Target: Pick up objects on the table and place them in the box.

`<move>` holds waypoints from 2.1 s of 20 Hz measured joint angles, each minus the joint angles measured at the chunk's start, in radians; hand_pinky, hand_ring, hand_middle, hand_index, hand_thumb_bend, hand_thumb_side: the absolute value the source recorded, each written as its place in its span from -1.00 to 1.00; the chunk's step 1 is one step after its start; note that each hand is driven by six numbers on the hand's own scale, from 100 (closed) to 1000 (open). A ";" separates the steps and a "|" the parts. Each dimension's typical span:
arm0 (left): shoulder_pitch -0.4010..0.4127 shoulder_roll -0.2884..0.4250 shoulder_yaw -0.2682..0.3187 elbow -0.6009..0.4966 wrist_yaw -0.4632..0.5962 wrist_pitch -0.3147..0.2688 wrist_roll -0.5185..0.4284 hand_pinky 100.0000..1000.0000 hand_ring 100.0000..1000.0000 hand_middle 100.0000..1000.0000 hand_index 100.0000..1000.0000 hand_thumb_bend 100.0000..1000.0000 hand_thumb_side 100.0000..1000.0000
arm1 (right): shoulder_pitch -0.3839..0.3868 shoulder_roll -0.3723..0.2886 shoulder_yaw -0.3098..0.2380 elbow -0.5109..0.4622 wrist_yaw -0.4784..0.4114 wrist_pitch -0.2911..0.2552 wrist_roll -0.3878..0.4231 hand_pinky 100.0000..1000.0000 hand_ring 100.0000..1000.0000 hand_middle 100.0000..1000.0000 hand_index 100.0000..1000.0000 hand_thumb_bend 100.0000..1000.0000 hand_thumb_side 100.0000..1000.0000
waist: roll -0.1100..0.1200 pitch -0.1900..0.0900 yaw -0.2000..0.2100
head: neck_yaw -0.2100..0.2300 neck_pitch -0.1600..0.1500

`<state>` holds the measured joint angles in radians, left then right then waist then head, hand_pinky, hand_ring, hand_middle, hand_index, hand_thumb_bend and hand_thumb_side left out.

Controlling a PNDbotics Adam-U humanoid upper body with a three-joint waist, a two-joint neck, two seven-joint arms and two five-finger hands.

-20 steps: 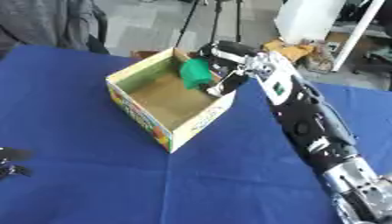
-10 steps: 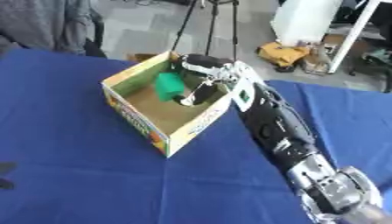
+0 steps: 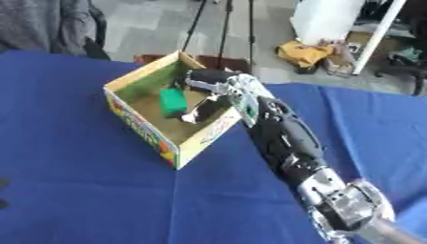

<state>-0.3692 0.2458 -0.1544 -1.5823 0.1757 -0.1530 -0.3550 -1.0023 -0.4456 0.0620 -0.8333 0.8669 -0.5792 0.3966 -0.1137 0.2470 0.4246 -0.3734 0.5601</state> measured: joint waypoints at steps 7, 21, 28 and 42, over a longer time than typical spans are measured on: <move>0.000 0.000 -0.002 0.000 0.000 0.000 0.000 0.13 0.53 0.10 0.20 -0.35 1.00 | 0.000 0.001 0.000 -0.007 0.012 -0.016 -0.014 0.43 0.60 0.78 0.87 -0.28 -0.23 | 0.001 0.000 -0.013 | 0.001 0.000; 0.046 0.000 0.021 0.009 0.000 0.003 0.021 0.13 0.52 0.10 0.20 -0.32 1.00 | 0.117 -0.093 0.038 -0.375 -0.418 0.047 -0.097 0.36 0.48 0.57 0.78 -1.00 -0.84 | 0.029 -0.035 -0.176 | 0.101 0.038; 0.051 0.000 0.035 0.009 0.000 0.002 0.032 0.13 0.52 0.10 0.20 -0.30 1.00 | 0.150 -0.121 0.039 -0.518 -0.552 0.130 -0.065 0.41 0.50 0.50 0.74 -1.00 -0.21 | 0.033 -0.031 -0.196 | 0.129 0.046; 0.061 0.002 0.110 -0.001 -0.003 -0.007 0.113 0.13 0.53 0.10 0.20 -0.32 1.00 | 0.499 0.053 -0.080 -0.694 -0.761 0.298 -0.249 0.40 0.42 0.40 0.69 -1.00 0.39 | 0.075 0.003 -0.374 | 0.291 0.075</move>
